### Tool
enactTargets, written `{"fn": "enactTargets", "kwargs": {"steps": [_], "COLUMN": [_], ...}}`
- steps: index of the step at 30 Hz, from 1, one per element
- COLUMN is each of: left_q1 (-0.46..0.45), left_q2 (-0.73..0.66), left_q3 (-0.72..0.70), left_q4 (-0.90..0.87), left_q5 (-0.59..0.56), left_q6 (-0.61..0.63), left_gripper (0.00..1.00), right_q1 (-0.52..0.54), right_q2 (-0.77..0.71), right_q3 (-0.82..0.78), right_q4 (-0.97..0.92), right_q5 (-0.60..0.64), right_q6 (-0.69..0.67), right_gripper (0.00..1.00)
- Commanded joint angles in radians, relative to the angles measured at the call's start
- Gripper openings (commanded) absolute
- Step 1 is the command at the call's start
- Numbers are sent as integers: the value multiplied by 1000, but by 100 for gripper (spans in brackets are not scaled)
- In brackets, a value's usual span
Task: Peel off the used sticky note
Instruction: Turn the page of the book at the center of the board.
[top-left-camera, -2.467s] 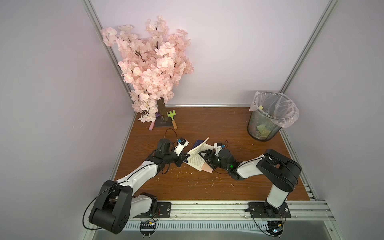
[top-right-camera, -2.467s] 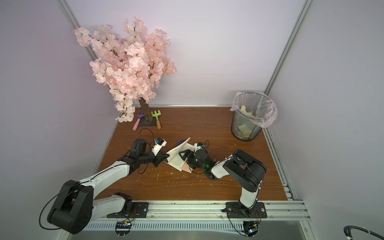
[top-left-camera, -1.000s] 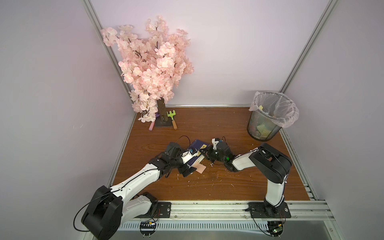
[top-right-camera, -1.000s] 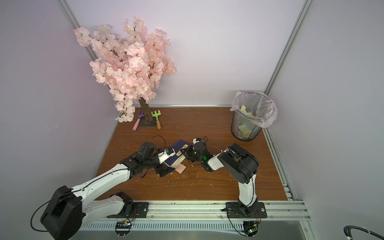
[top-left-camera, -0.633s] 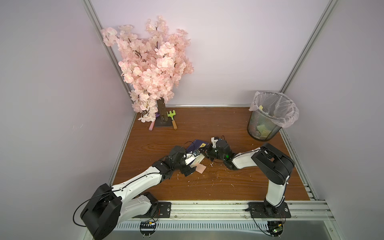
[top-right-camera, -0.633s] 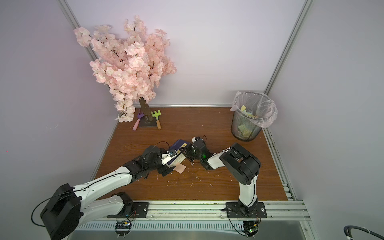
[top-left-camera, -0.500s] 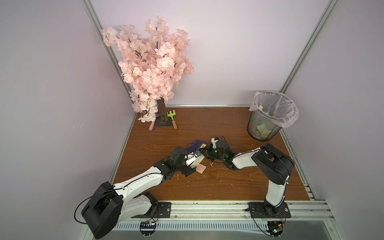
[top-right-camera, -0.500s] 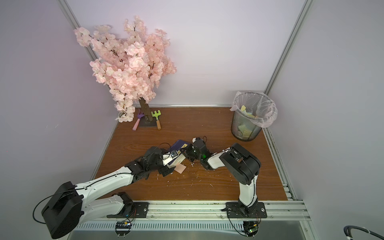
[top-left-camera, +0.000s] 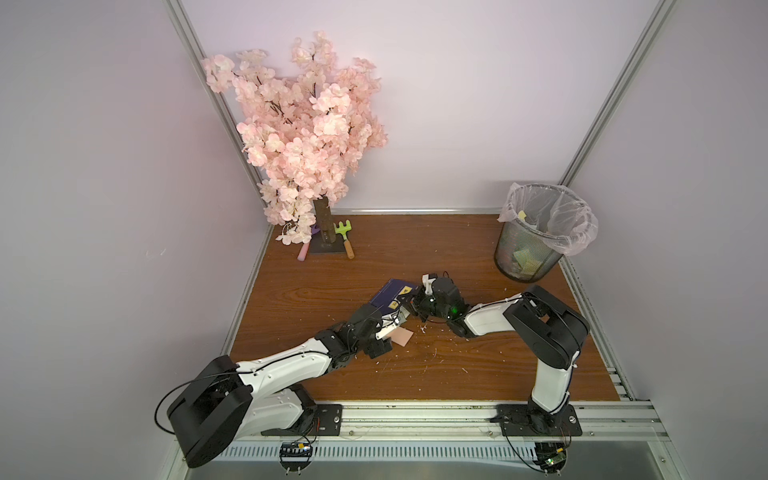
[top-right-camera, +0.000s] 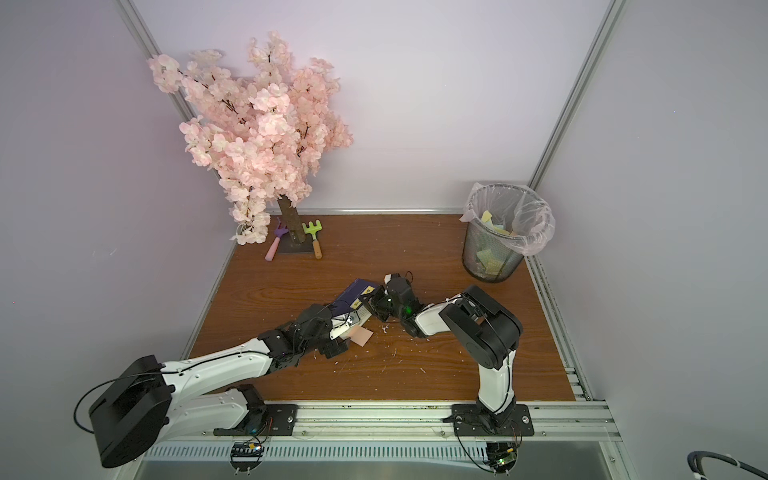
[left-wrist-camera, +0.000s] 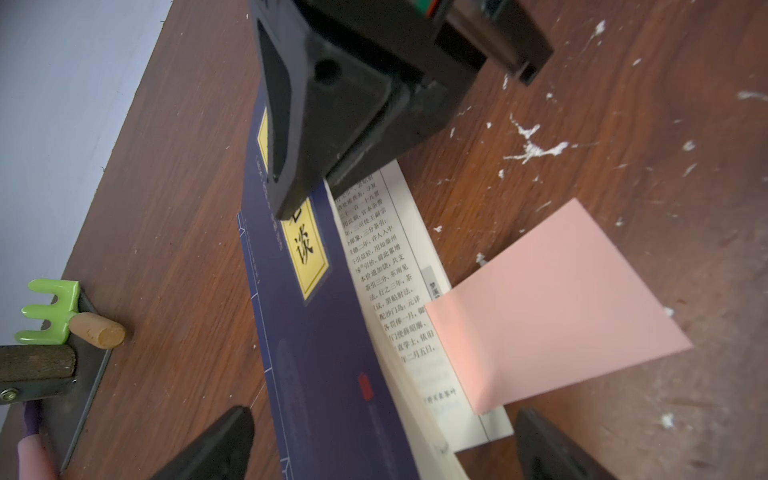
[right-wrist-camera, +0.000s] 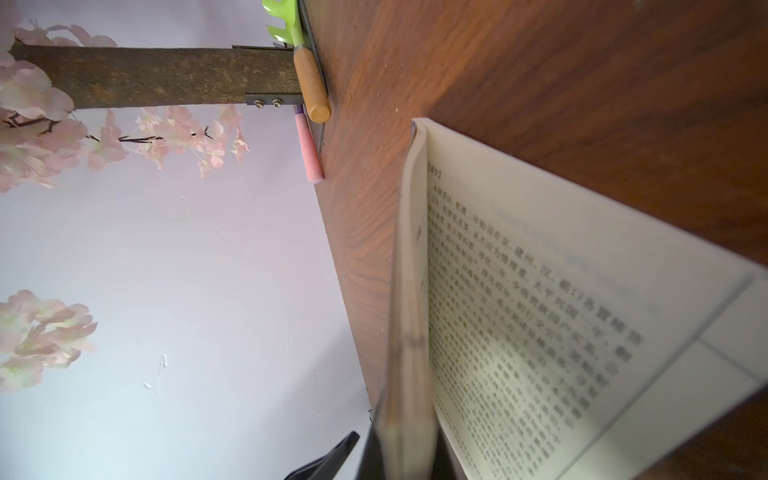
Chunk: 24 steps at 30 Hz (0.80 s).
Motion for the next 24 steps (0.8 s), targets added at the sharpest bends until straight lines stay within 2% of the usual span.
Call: {"fn": "enactTargets", "kwargs": {"steps": [1,4,9,12,20,24], "left_q1": [-10,-10,-10,-10,-10,-10], "left_q2": [6,-12,-49,-60,-49,-37], "left_q3": [-2,-2,-1,4,16,47], "left_q4": [33,32,7,-16,-33,-56], "left_q5": [-49,-31,9,31,30,42], "left_q6": [2,-3,-18,-30,-53,-83], "left_gripper": [90,81,58,48,3,2], "right_q1": [-7,-10,-11,-12,-16,-24], "right_q2": [-56,-56,-57,-58,-59,-78], "right_q3": [36,38,54,62,88,103], "right_q4": [11,3,-42,-63,-115,-186], "right_q5": [-21,-23,-22,-17,-20,-21], "right_q6": [7,-1,-32,-36,-105,-158], "right_gripper": [5,5,6,8,12,21]}}
